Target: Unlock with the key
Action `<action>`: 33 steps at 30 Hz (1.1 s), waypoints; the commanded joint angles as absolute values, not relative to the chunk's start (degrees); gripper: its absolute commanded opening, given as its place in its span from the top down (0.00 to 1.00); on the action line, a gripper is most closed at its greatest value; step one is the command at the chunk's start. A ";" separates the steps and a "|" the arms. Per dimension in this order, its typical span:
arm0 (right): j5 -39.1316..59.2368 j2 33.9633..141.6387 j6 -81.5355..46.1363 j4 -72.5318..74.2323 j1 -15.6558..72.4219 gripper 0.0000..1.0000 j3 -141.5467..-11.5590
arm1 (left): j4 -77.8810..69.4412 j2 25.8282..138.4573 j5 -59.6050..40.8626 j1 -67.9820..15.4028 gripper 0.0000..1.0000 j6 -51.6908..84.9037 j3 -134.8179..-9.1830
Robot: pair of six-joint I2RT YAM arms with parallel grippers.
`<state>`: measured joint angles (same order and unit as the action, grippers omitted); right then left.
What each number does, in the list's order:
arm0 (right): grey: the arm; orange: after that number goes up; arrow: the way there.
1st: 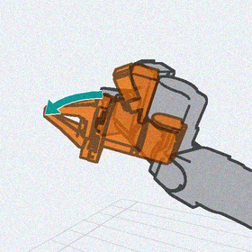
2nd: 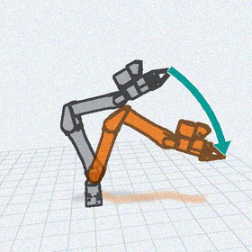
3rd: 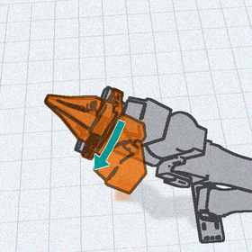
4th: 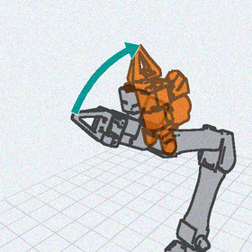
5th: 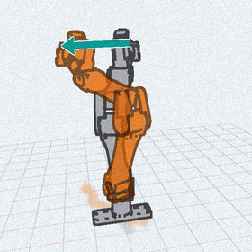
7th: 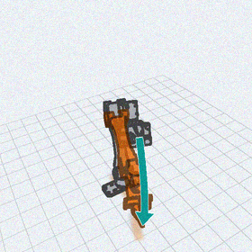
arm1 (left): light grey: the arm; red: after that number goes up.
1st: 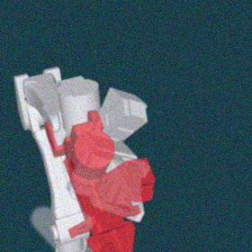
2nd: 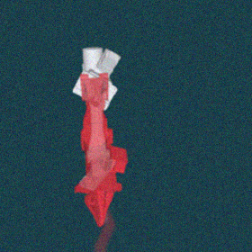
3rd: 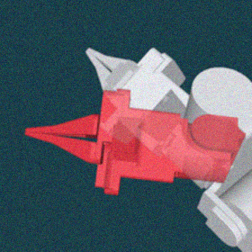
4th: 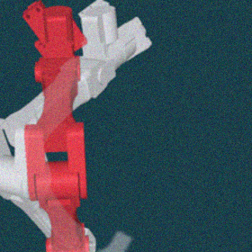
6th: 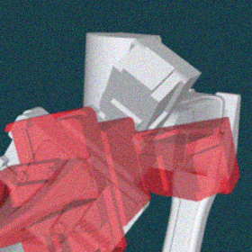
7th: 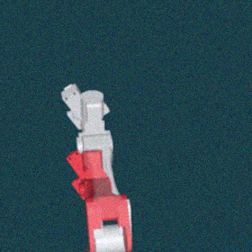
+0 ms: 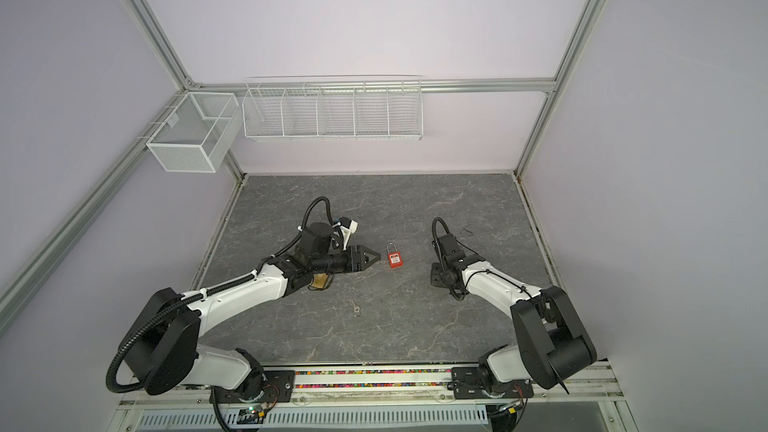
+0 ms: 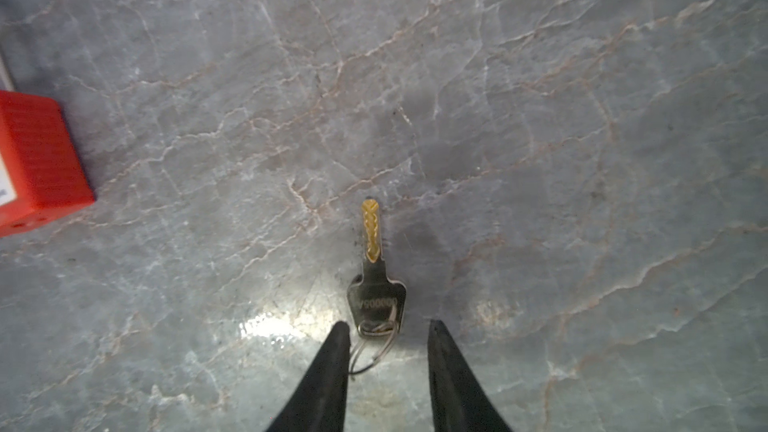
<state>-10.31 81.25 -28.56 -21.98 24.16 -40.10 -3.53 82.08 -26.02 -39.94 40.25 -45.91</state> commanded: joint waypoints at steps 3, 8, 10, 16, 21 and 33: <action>-11.61 80.34 -29.62 -23.29 24.39 0.68 -39.95 | -3.96 82.02 -26.68 -40.26 0.41 39.86 -46.76; -10.95 80.29 -30.14 -22.93 24.37 0.72 -39.91 | -3.91 81.53 -26.67 -40.25 0.41 39.74 -46.36; -10.55 80.16 -30.22 -22.61 24.35 0.73 -39.75 | -3.85 81.46 -26.70 -40.25 0.41 39.55 -46.40; -8.59 80.34 -30.75 -21.91 24.40 0.71 -39.29 | -3.95 81.44 -26.89 -40.25 0.41 39.43 -46.58; -6.73 80.83 -32.02 -20.31 24.44 0.71 -38.41 | -4.20 81.63 -27.07 -40.28 0.41 39.44 -46.65; -6.81 81.78 -32.95 -19.56 24.37 0.78 -38.18 | -3.87 81.06 -27.33 -40.25 0.41 39.21 -46.32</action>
